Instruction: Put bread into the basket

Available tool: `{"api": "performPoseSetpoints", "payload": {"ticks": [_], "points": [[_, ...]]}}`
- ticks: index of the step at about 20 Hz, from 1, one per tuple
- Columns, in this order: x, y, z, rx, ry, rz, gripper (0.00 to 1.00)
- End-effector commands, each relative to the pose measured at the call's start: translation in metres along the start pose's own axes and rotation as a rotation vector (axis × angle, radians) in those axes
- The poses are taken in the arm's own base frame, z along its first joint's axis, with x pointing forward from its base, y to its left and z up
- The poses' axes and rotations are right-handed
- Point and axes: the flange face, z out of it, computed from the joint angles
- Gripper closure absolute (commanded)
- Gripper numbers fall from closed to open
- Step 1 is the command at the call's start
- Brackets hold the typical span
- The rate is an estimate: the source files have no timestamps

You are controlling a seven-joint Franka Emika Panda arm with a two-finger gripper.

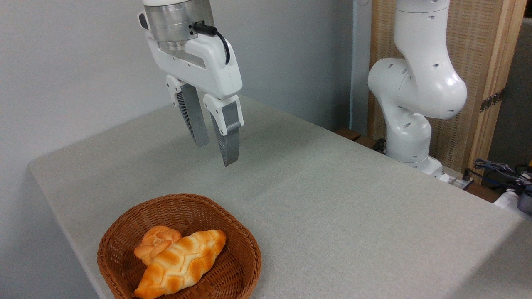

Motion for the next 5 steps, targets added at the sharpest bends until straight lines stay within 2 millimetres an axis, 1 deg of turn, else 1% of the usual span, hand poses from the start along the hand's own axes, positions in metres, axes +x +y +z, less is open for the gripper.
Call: {"api": "performPoseSetpoints", "payload": {"ticks": [1,5], "points": [[0.0026,-0.0039,-0.0047,0.03,0.011,0.002,0.0],[0.0032,-0.0052,-0.0045,0.035,0.021,-0.006,0.0]]}}
